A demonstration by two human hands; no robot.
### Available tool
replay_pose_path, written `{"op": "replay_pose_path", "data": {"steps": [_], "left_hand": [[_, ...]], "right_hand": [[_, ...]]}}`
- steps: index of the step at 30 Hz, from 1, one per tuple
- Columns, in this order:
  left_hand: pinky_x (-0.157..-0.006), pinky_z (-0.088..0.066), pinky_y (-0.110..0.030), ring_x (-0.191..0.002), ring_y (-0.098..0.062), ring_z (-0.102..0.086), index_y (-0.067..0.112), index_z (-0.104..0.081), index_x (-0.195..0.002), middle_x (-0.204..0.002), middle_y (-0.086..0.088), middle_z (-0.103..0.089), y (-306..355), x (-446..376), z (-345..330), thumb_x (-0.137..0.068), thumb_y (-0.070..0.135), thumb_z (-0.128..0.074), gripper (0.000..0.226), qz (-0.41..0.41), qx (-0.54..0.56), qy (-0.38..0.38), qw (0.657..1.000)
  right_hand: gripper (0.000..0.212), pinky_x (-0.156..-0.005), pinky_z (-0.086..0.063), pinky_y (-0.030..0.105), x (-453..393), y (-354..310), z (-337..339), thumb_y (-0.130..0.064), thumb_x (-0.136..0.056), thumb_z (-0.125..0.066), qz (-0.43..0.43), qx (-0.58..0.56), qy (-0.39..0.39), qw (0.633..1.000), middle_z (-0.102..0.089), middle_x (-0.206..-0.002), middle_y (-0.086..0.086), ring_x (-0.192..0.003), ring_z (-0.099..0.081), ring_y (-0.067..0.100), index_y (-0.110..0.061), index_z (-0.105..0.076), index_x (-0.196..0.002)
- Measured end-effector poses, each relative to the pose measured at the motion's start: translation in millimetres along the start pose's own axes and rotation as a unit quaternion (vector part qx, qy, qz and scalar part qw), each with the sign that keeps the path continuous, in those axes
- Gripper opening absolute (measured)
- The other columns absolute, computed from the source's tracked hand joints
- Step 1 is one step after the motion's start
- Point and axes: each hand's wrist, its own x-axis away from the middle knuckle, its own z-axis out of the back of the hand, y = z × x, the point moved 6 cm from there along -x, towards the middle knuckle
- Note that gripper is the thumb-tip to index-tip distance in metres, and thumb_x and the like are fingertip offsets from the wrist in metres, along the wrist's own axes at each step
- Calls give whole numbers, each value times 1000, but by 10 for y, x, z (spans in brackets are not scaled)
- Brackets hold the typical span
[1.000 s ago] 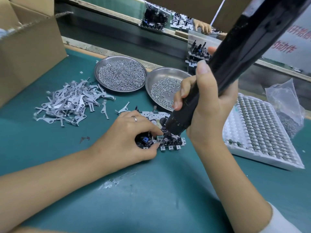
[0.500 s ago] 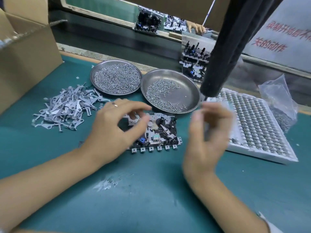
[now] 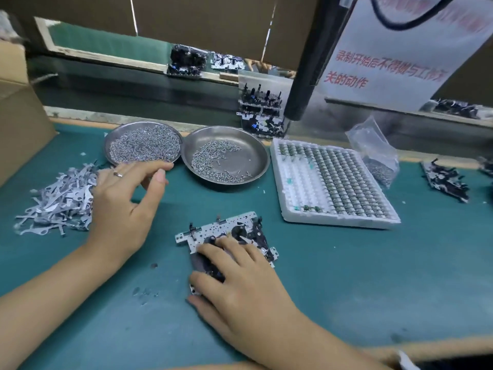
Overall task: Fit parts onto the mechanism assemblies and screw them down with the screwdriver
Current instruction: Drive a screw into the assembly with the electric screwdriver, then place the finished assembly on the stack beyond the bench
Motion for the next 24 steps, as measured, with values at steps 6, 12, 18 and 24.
{"op": "replay_pose_path", "data": {"steps": [6, 12, 18, 24], "left_hand": [[-87, -42, -60, -84, -18, -59, 11, -68, -103, -79, -4, -65, -13, 48, -31, -95, 28, -45, 30, -2, -1, -9, 1000], [-90, -42, -55, -90, -1, -53, 11, -67, -105, -81, -7, -65, -31, 60, -61, -95, 31, -44, 32, 4, -9, -15, 1000], [-87, -44, -53, -86, -14, -57, 10, -68, -104, -79, -8, -65, -10, 53, -68, -93, 25, -47, 28, -13, -42, -23, 999], [-86, -42, -43, -85, -16, -53, 9, -68, -105, -88, 2, -58, 88, 0, -144, -90, 28, -46, 33, -34, -69, -44, 996]], "right_hand": [[27, -79, -54, 36, 815, 474, 272, -38, -88, -51, -56, 22, 60, 996, -67, -115, 4, -103, -65, 27, -23, -73, -88], [34, -77, -51, 60, 1491, 1521, 564, 2, -53, -78, -275, 202, 28, 940, -68, -109, 22, -97, -63, 49, -6, -76, -87], [39, -81, -53, 50, 1092, 1403, 528, 13, -55, -79, -222, 76, 114, 965, -69, -106, 16, -93, -66, 39, -5, -74, -90], [25, -59, -54, 33, 151, 825, 258, -6, -83, -59, -47, -93, 175, 979, -72, -87, 6, -69, -65, 27, -4, -71, -105]]}}
